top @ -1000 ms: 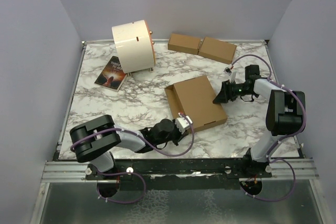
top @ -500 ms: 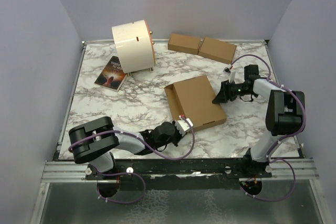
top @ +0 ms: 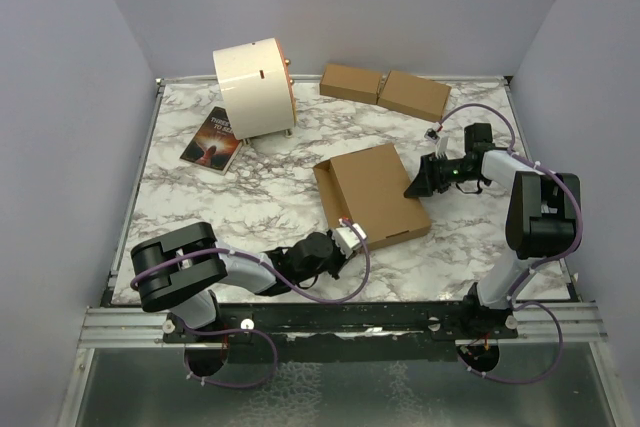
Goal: Fold the paper box
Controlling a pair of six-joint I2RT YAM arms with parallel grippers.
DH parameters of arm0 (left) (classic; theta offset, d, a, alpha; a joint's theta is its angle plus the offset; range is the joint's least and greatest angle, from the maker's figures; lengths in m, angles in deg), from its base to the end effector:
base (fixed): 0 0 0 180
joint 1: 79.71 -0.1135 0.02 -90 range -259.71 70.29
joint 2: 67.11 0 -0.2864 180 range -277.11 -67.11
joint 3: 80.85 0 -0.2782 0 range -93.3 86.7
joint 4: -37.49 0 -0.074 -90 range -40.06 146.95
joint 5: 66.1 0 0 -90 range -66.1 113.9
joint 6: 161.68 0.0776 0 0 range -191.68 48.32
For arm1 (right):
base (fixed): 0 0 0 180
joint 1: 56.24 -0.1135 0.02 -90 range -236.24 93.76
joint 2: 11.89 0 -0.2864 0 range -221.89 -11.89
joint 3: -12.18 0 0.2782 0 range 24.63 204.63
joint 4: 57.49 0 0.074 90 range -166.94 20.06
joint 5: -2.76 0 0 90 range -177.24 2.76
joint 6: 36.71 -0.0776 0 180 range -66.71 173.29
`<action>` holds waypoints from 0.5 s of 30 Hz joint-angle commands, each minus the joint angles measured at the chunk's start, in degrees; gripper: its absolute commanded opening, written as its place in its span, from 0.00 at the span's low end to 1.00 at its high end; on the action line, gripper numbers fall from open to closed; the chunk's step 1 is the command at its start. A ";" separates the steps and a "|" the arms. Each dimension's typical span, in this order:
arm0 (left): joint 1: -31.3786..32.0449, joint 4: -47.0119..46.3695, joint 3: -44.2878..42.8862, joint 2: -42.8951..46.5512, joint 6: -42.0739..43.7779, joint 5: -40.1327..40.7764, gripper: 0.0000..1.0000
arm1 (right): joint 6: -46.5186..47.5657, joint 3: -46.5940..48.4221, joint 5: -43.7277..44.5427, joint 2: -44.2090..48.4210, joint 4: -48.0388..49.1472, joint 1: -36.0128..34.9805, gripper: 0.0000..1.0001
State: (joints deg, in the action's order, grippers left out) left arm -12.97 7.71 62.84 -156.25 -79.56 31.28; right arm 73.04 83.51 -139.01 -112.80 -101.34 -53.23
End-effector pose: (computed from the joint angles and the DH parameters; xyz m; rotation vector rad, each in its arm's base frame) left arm 0.1366 -0.2925 0.1191 0.9264 1.8191 -0.7128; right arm 0.3537 0.0424 0.1404 -0.5327 2.4205 1.1051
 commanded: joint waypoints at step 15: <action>-0.91 -2.88 0.23 1.22 -1.55 5.59 0.00 | 2.62 -1.56 6.66 -1.23 -1.03 -1.75 0.51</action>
State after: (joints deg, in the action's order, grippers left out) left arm -12.99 6.66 63.68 -156.25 -80.98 32.35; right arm 73.06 83.51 -138.96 -112.80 -101.23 -53.60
